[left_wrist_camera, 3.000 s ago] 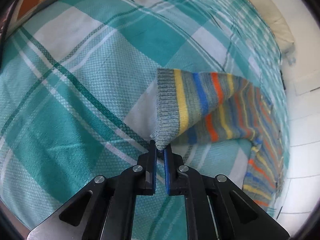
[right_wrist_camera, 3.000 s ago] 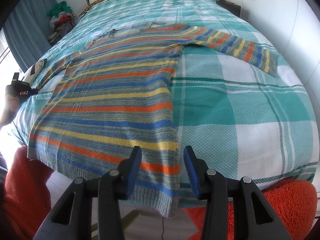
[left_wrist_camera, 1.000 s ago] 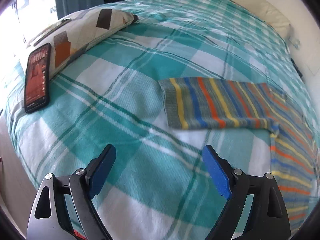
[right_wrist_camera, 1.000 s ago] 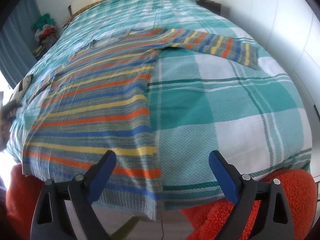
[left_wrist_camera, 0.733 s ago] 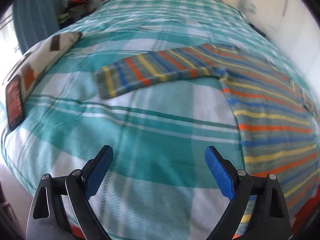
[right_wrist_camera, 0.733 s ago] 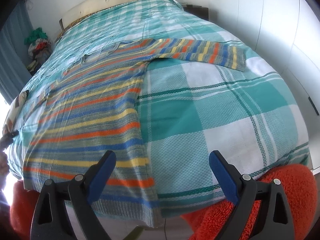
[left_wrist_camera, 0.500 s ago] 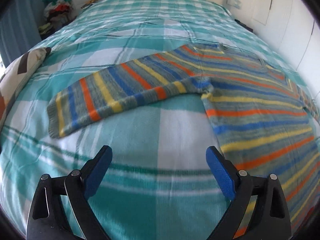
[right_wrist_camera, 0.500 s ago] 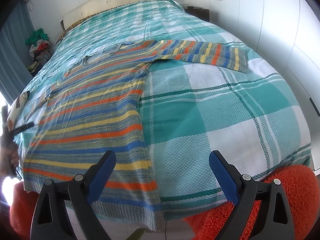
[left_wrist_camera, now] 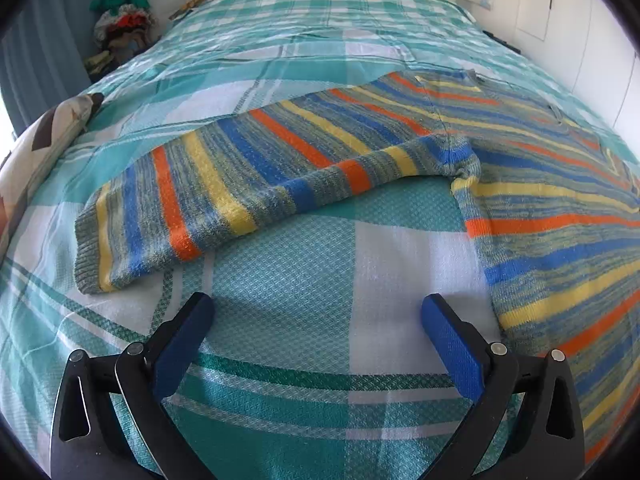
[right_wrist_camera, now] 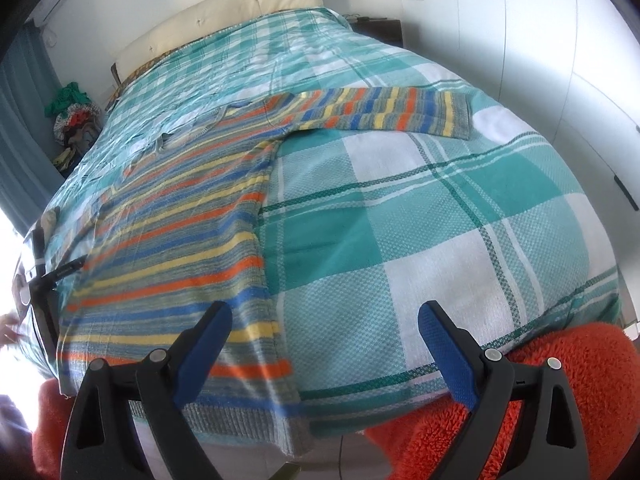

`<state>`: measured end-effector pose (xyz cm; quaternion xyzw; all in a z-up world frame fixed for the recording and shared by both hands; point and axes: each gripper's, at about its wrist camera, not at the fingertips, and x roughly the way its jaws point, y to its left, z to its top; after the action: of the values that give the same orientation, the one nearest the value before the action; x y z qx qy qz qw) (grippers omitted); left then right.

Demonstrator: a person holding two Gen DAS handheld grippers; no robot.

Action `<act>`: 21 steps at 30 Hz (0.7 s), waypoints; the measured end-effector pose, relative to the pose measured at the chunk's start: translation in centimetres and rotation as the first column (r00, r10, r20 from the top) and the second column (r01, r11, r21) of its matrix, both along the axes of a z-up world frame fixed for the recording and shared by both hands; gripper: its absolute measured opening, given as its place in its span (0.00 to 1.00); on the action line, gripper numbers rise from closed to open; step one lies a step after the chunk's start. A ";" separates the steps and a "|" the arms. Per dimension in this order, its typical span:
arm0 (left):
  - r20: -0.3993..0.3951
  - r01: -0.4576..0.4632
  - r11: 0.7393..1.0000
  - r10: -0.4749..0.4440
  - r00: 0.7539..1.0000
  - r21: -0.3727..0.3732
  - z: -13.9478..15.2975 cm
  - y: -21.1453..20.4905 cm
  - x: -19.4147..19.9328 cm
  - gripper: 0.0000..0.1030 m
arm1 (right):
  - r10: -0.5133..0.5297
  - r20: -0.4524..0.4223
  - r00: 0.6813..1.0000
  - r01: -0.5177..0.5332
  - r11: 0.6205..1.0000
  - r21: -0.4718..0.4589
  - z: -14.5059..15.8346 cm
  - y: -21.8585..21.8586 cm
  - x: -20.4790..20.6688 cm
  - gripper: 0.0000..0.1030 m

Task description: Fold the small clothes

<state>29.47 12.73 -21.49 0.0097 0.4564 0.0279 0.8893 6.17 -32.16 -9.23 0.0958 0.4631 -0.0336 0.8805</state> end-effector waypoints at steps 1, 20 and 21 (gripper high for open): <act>0.000 0.000 1.000 0.000 1.000 -0.001 -0.1 0.2 0.1 1.00 | 0.010 -0.002 1.000 -0.010 1.000 -0.004 0.0 0.2 0.1 0.91; 0.000 0.000 1.000 0.000 1.000 -0.001 0.0 0.1 0.0 1.00 | 0.043 0.006 0.999 -0.044 0.999 0.013 0.0 1.5 0.0 0.91; 0.000 -0.001 1.000 0.001 1.000 -0.002 0.0 0.1 0.0 1.00 | 0.040 0.006 0.999 -0.040 0.999 0.016 0.0 1.4 0.0 0.91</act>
<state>29.45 12.79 -21.54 0.0089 0.4564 0.0278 0.8893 6.20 -30.73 -9.18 0.0937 0.4625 -0.0119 0.8816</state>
